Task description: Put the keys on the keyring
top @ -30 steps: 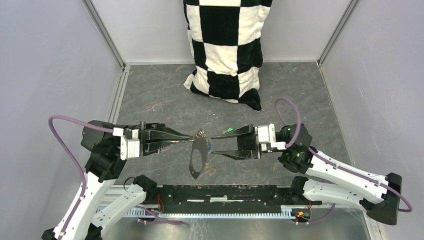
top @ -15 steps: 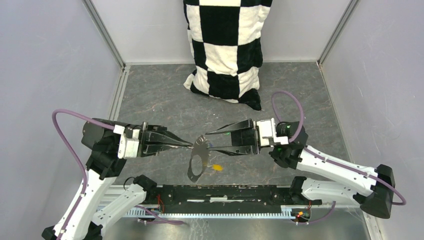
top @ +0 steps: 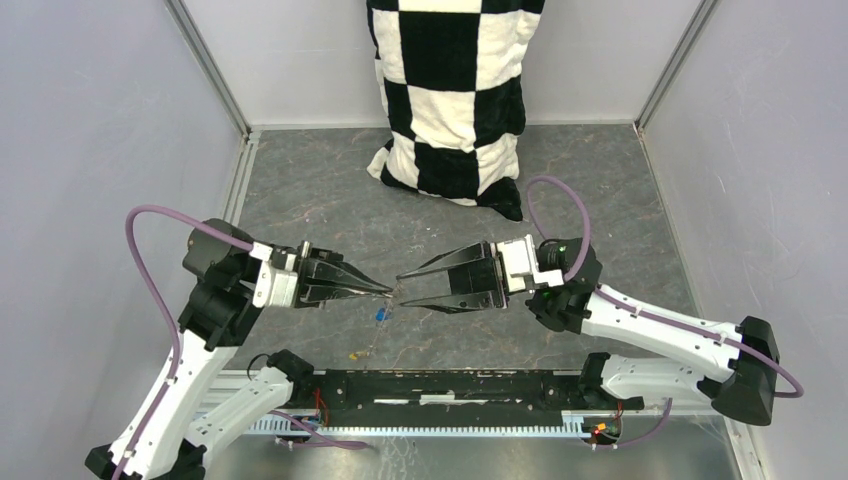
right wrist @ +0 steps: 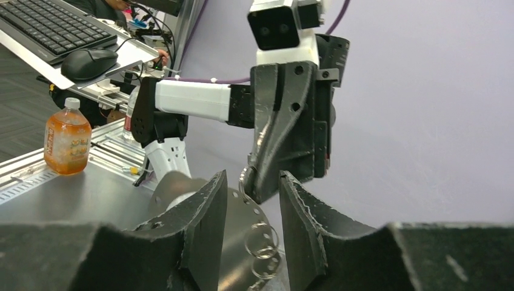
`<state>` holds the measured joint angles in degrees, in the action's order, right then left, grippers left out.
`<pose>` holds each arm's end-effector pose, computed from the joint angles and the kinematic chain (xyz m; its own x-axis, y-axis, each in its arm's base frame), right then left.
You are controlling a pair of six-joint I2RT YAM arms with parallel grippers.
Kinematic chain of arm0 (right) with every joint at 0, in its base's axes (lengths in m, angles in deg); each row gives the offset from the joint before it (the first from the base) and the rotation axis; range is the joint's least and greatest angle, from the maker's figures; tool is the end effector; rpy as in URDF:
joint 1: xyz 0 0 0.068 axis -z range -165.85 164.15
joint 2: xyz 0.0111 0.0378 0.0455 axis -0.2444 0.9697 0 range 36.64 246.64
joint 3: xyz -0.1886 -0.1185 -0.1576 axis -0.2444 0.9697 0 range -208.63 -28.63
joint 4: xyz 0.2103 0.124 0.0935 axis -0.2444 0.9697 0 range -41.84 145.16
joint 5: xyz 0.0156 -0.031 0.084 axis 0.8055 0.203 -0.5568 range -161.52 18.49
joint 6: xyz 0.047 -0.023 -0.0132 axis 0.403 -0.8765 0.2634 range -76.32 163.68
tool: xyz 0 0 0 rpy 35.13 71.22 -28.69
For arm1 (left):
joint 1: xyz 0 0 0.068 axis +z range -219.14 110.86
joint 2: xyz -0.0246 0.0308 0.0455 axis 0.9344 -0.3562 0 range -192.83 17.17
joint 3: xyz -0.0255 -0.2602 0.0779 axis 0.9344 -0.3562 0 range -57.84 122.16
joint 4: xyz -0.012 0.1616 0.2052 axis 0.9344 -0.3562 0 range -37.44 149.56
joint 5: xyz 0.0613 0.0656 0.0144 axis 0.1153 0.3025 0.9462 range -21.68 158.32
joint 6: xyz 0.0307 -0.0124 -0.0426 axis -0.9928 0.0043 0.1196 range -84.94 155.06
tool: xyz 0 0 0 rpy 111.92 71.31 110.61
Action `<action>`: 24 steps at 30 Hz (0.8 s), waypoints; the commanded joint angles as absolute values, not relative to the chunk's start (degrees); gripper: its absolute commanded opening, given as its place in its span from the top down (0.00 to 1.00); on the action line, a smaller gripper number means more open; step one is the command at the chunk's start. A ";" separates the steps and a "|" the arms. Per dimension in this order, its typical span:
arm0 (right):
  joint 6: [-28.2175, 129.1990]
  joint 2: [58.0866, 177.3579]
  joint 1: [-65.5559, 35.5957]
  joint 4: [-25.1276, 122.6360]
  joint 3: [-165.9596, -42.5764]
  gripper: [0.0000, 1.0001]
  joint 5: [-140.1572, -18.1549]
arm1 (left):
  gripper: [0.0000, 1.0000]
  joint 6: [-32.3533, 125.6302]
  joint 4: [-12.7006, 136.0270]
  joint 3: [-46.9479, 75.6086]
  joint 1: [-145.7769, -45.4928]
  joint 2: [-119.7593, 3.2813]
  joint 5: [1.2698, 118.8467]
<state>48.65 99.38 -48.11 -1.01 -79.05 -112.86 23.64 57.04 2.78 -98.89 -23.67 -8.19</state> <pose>0.0870 0.2161 0.4149 0.1992 0.5184 -0.8316 -0.9313 -0.1639 -0.3253 0.0775 -0.0843 0.4499 0.4351 -0.1955 -0.8789 0.8527 -0.2241 0.4719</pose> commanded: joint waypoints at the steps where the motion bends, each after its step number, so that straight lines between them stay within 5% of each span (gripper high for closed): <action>1: 46.45 98.90 -49.33 0.13 -81.54 0.57 -113.35 | 0.98 19.49 55.35 4.89 -99.15 -24.35 -6.06; 9: 41.79 99.11 -50.40 6.39 -82.14 0.66 -109.97 | 0.98 19.34 54.57 5.05 -99.11 -24.21 -5.17; 17: 38.61 98.60 -50.44 12.03 -83.54 1.00 -105.93 | 0.98 10.03 44.03 4.99 -99.12 -23.63 -1.89; 18: 37.53 98.60 -50.46 15.18 -84.41 1.00 -105.20 | 0.96 9.18 42.81 4.55 -99.11 -23.32 0.12; 21: 33.96 98.09 -50.51 23.69 -85.96 1.00 -102.30 | 0.68 1.95 35.74 4.23 -99.11 -22.68 5.19; 24: 31.34 98.04 -50.37 31.88 -88.14 1.00 -100.84 | 0.61 -3.22 28.77 4.50 -99.09 -22.26 8.34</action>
<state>36.61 98.84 -50.25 20.28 -83.64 -105.49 7.81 39.99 3.35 -98.89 -22.58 1.71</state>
